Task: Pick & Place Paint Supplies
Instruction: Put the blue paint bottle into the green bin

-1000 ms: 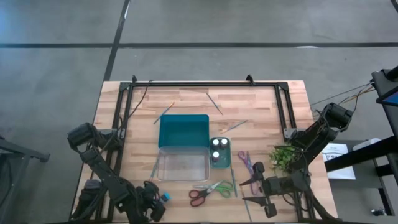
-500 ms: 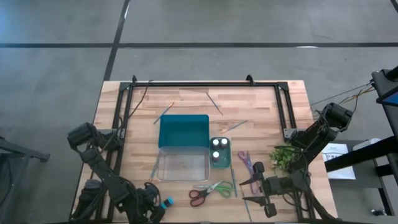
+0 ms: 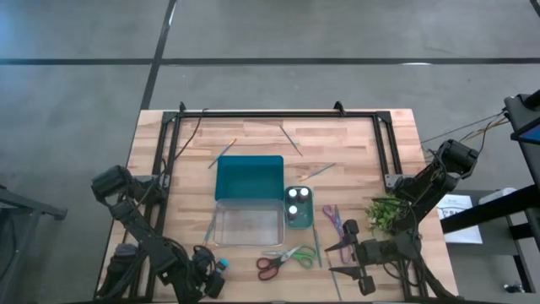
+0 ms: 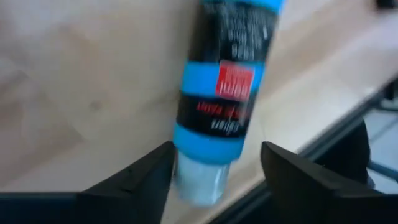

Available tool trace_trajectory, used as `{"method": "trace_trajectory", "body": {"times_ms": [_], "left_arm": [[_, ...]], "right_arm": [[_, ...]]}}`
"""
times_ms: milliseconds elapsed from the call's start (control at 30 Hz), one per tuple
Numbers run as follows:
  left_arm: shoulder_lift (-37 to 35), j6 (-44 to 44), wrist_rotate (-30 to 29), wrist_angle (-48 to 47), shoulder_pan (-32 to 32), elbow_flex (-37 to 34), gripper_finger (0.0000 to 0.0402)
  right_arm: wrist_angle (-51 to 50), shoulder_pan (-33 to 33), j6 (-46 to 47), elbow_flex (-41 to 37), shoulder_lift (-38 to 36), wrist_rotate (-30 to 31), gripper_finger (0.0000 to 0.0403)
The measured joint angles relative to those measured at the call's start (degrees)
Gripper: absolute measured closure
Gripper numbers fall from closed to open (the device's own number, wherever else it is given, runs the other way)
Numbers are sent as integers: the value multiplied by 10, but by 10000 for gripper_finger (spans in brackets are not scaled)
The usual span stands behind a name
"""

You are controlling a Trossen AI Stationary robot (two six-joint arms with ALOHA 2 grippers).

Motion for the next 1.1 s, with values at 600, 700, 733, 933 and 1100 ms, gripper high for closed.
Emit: {"method": "trace_trajectory", "body": {"times_ms": [600, 700, 733, 933, 1100], "left_arm": [[-12, 109, -12, 19, 7, 0, 256], [-14, 108, -12, 18, 7, 0, 256], [-14, 102, -13, 18, 7, 0, 256], [-14, 83, -22, 18, 7, 0, 256], [-16, 80, -56, 21, 8, 0, 256]], "right_arm": [[-2, 0, -1, 0, 0, -1, 181], [-2, 0, 0, 0, 0, -1, 181], [-2, 0, 0, 0, 0, -1, 181], [-3, 0, 0, 0, 0, -1, 181], [-3, 0, 0, 0, 0, -1, 181]]}}
